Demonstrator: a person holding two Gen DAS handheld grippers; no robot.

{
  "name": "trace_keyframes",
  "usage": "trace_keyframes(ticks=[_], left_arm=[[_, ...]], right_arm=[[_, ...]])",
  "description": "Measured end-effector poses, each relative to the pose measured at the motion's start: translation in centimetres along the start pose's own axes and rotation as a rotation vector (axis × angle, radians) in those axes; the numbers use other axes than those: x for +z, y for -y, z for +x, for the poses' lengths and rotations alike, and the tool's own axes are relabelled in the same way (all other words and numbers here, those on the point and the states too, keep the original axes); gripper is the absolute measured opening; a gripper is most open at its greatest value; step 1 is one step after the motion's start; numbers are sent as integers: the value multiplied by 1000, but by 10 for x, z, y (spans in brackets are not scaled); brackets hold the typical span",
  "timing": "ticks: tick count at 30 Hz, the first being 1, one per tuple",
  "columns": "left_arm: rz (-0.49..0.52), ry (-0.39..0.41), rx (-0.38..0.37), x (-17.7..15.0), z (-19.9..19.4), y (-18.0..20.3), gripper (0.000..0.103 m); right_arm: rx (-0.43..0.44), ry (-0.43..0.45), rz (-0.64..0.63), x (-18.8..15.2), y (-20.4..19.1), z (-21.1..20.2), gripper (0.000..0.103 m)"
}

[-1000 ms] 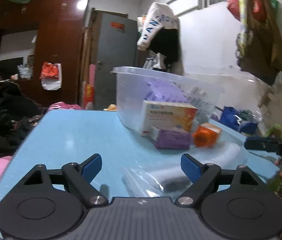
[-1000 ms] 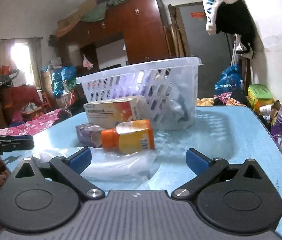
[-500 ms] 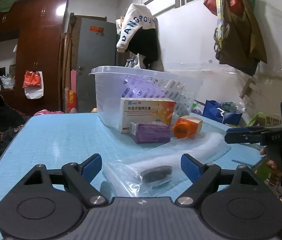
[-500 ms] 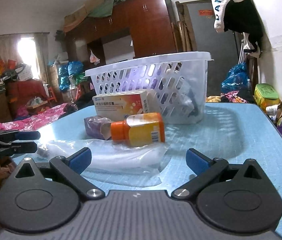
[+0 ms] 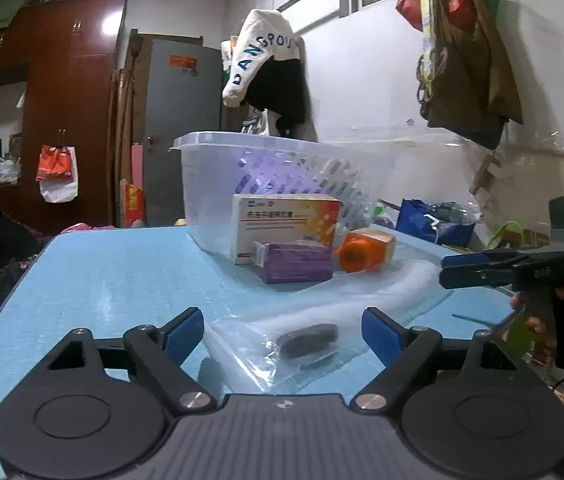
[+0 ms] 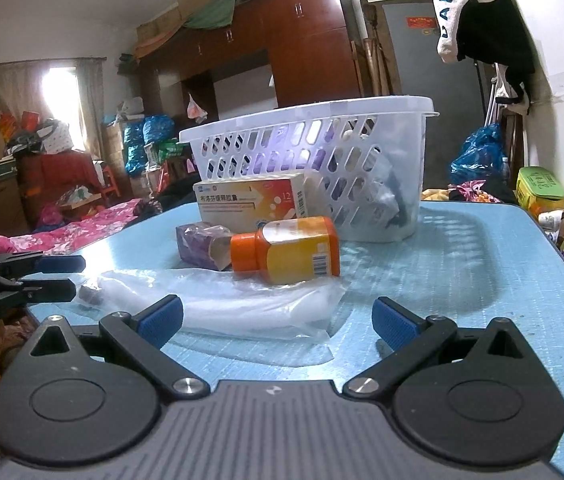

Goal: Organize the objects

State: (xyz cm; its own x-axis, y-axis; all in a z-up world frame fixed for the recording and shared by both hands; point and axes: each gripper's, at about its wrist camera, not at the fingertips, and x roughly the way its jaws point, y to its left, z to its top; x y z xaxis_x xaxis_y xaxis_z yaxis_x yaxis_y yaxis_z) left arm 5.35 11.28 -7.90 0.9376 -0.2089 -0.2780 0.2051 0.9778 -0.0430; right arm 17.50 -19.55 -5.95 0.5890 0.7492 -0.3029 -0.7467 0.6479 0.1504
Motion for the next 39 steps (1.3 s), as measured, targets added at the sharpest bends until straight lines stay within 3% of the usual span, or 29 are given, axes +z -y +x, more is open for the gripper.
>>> trace_keyframes(ticks=[17,24,34,39], left_arm=[[29,41,-95,-4,-14,3,89],[84,7,-80,-7,-15,7,89],[51,-26,-54,-10,4,0,89],[66,-14,-48,-11,9,3,89]], right_arm=[[28,-4,-33,-1,-4,1,103],[34,-9,-49,-2,-6,1,103],[60,-28,-102,0,-17,8,103],[26,-48,-139,-1,-23,12,98]])
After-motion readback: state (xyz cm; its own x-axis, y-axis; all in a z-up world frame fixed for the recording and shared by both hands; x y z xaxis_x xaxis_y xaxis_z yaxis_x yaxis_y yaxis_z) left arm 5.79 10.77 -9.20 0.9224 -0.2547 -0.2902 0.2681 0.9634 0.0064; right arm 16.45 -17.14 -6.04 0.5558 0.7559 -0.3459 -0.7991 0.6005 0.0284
